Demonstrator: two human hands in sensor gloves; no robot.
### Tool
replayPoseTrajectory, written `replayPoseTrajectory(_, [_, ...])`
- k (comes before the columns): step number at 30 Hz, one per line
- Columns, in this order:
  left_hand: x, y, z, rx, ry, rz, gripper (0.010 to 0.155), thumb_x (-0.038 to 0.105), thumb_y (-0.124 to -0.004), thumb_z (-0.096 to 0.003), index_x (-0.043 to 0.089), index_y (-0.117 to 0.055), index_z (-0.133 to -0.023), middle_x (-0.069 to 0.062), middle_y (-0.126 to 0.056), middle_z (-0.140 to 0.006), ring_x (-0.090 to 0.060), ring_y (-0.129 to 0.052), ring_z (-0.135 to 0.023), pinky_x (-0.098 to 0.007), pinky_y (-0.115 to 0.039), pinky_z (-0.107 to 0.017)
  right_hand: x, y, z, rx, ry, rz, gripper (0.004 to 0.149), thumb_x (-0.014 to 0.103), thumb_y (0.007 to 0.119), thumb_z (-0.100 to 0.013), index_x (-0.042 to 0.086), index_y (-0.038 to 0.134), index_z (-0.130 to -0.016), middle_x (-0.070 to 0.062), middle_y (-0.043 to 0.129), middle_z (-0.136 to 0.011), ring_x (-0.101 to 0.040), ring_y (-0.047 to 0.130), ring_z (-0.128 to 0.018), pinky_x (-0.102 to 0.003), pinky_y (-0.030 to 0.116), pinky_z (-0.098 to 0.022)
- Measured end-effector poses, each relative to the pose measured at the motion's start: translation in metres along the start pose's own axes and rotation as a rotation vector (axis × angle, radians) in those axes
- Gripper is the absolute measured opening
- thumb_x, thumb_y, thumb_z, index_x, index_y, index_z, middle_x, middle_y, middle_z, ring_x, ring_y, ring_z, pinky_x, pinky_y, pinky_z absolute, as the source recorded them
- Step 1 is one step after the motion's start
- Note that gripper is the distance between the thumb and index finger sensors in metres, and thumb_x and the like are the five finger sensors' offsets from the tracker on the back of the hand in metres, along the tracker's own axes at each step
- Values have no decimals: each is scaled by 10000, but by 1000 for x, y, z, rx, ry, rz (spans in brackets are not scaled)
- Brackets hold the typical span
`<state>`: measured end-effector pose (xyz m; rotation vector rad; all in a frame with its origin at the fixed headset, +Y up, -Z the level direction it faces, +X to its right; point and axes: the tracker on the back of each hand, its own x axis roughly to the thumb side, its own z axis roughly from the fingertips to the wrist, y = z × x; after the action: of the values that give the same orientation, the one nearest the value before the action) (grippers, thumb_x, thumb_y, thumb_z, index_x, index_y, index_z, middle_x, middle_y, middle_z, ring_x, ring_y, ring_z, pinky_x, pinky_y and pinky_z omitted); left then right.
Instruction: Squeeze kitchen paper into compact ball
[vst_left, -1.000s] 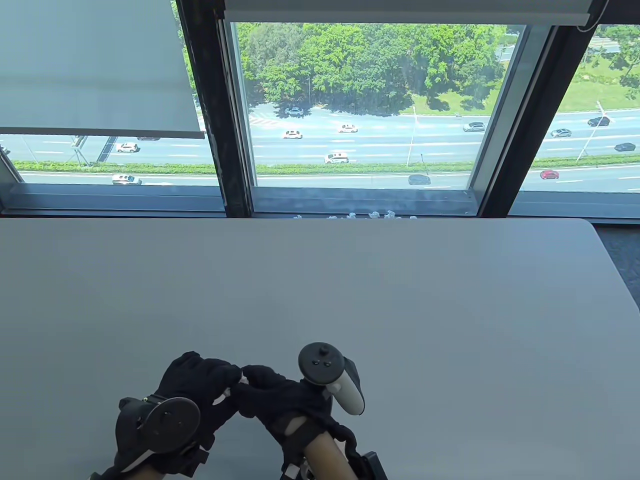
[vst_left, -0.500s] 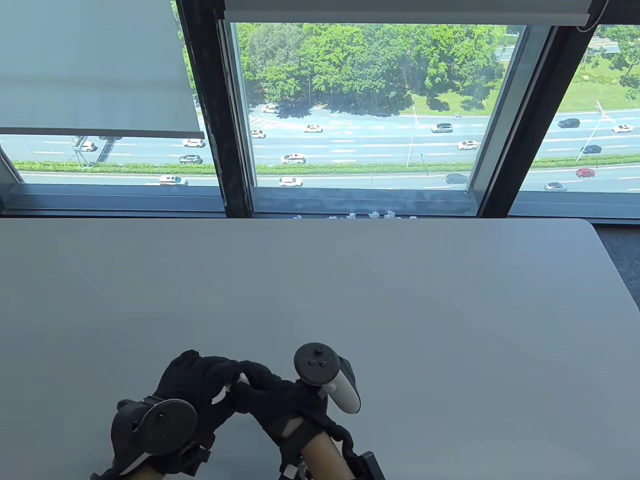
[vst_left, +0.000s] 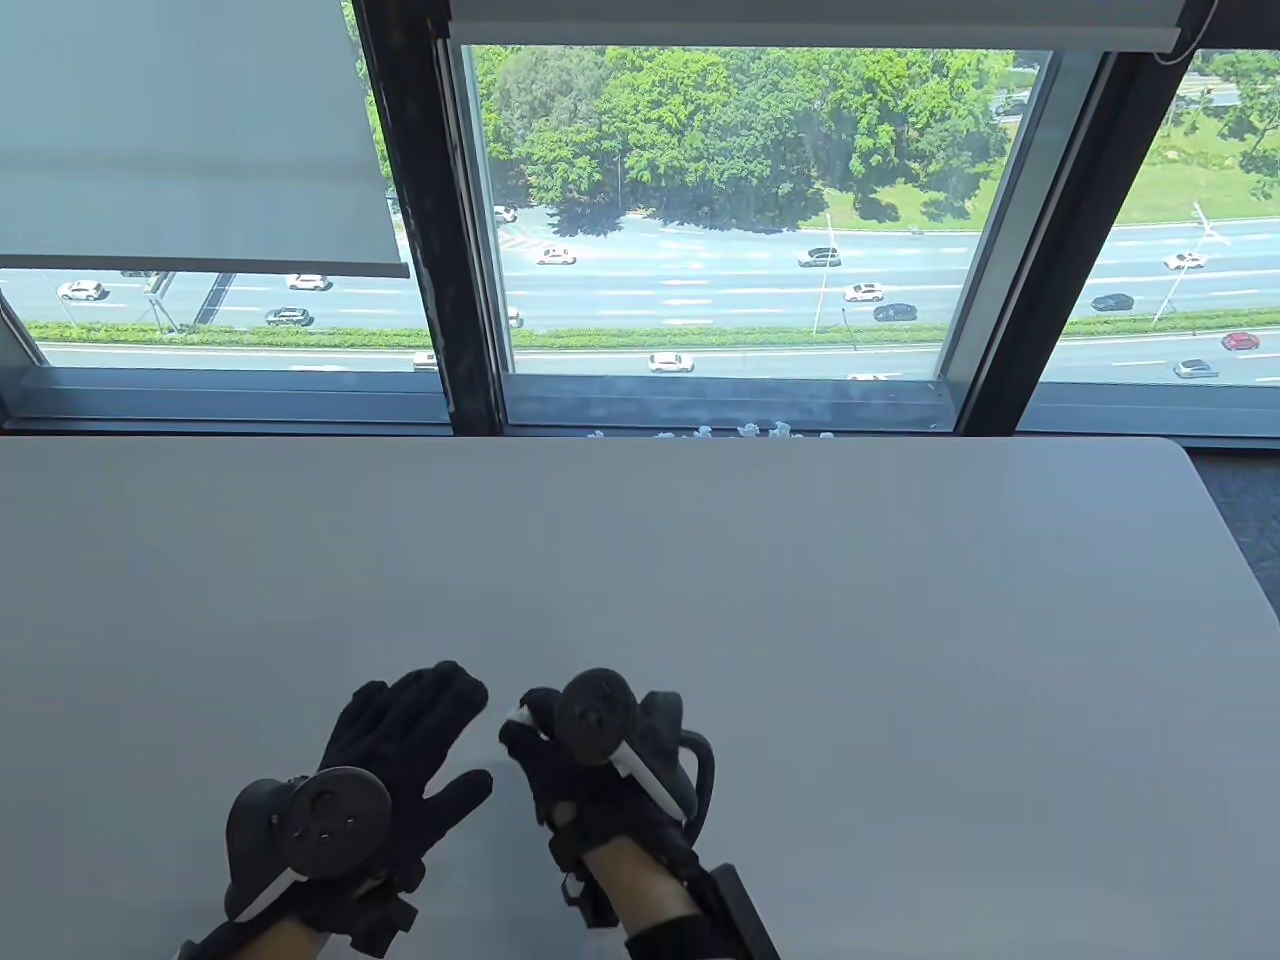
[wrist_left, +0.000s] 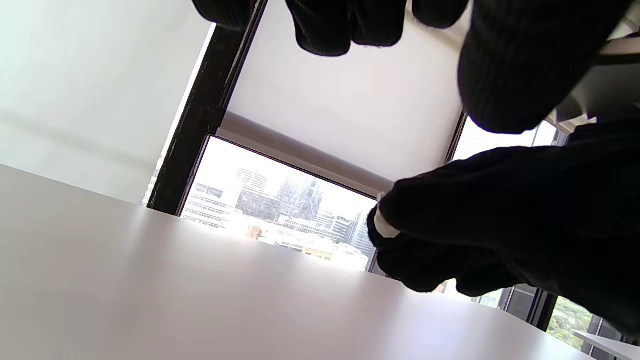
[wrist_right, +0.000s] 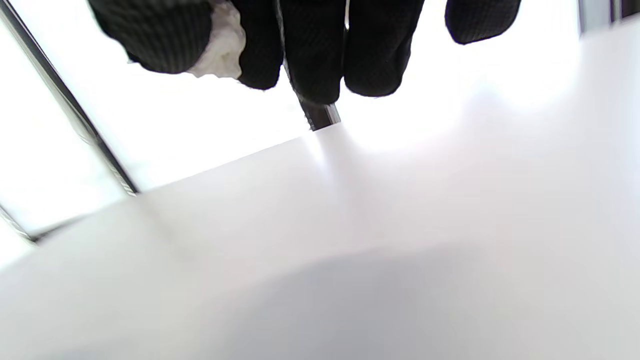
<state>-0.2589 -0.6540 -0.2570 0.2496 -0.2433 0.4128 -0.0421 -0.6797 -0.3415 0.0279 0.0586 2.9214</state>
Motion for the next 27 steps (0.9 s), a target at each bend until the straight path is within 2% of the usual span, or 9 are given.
replayPoseTrajectory(3, [-7,0,-2,-22,20,81,851,726,-808,-427,611,-311,-1109,285,-299,-1294,-34,-334,-1282,-495,-302,-968,8,12,-39,12,123,184,547,732,618,-538,524,546,-1039,148,479,-1165,-194,508,-1167,-586,442,-831])
replayPoseTrajectory(7, [-13,-7,-6,-72,60,48,827,752,-742,-429,616,-294,-1111,282,-234,-1300,-38,-190,-1279,-480,-202,-949,4,63,-78,153,242,292,543,730,606,-535,545,526,-1040,135,428,-1180,-216,459,-1178,-593,432,-828])
replayPoseTrajectory(10, [-15,-8,-7,-92,67,64,826,758,-728,-428,619,-282,-1110,284,-197,-1297,-40,-157,-1273,-474,-181,-940,2,94,-83,168,259,479,532,742,581,-524,560,513,-1019,147,425,-1174,-208,456,-1176,-587,432,-829])
replayPoseTrajectory(12, [-13,-9,-7,-96,58,86,821,756,-722,-435,610,-284,-1114,275,-194,-1297,-49,-152,-1269,-479,-177,-933,4,96,-82,85,249,491,538,749,567,-517,551,529,-1016,159,457,-1166,-192,491,-1169,-578,447,-830])
replayPoseTrajectory(14, [-11,-9,-7,-95,45,62,820,756,-720,-435,611,-284,-1113,274,-195,-1297,-49,-152,-1268,-478,-176,-931,4,93,-83,137,249,513,555,752,549,-518,550,508,-1034,142,405,-1182,-208,457,-1175,-588,436,-827])
replayPoseTrajectory(17, [-13,-12,-7,-107,52,53,822,767,-710,-428,608,-285,-1114,276,-200,-1296,-30,-159,-1260,-473,-172,-928,3,77,-79,137,228,459,796,798,477,-475,467,156,-1124,42,210,-1206,-277,363,-1178,-608,421,-815])
replayPoseTrajectory(19, [-15,-14,-8,-130,61,60,824,782,-699,-415,619,-287,-1110,296,-185,-1290,-1,-127,-1247,-468,-147,-922,3,56,-67,90,147,398,841,796,461,-471,414,97,-1127,4,166,-1199,-321,304,-1171,-633,396,-796])
replayPoseTrajectory(22, [-19,-14,-9,-133,90,58,832,801,-684,-404,625,-281,-1110,308,-155,-1284,12,-98,-1232,-459,-120,-913,-7,16,-26,103,5,301,855,780,435,-489,390,3,-1115,-25,34,-1178,-366,124,-1142,-654,278,-772])
replayPoseTrajectory(27, [-25,-20,-11,-167,123,53,834,804,-681,-401,630,-270,-1106,312,-135,-1279,11,-83,-1228,-457,-103,-908,-51,-21,47,46,-30,107,831,770,436,-508,431,-33,-1103,-18,-74,-1152,-367,-55,-1099,-661,151,-743])
